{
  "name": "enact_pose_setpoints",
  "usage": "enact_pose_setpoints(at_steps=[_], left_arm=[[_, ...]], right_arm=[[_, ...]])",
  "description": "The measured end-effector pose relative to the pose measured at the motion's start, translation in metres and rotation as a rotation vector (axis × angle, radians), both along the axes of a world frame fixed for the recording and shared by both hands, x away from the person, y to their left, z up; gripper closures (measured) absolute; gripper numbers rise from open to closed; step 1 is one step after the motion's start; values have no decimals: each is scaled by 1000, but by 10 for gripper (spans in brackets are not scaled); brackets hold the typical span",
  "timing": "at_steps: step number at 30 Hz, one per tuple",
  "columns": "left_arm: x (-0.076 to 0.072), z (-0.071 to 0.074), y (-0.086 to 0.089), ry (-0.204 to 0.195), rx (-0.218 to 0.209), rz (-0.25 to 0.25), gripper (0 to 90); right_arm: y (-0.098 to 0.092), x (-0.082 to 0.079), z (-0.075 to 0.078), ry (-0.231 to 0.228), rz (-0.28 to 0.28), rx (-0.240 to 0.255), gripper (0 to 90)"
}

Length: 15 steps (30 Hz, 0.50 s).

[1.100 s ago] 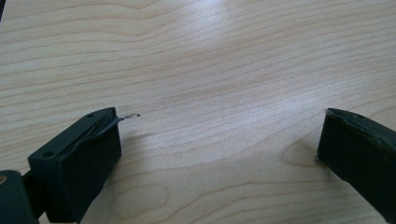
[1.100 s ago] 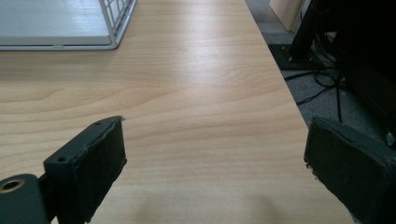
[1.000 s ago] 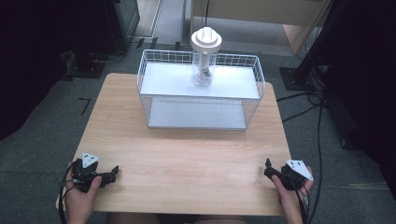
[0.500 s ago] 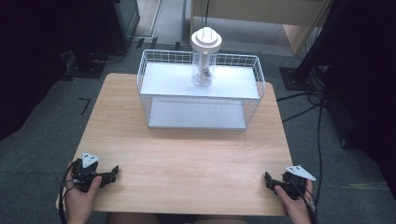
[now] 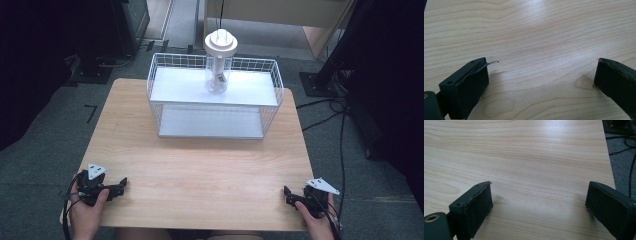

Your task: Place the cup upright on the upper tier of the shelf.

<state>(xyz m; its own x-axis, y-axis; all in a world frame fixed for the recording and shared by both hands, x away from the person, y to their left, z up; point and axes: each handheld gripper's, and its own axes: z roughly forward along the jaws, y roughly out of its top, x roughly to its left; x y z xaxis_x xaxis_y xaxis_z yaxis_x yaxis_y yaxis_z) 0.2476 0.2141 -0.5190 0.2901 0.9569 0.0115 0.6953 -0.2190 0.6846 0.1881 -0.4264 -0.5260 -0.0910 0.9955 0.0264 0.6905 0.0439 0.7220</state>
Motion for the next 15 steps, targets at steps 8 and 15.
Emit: enact_pose_setpoints(at_steps=[8,15], left_arm=[[-3,0,-4,-2,-1,54,0],[-3,0,-4,-1,-1,54,0]], right_arm=[[0,0,0,0,0,0,68],[0,0,0,0,0,0,67]])
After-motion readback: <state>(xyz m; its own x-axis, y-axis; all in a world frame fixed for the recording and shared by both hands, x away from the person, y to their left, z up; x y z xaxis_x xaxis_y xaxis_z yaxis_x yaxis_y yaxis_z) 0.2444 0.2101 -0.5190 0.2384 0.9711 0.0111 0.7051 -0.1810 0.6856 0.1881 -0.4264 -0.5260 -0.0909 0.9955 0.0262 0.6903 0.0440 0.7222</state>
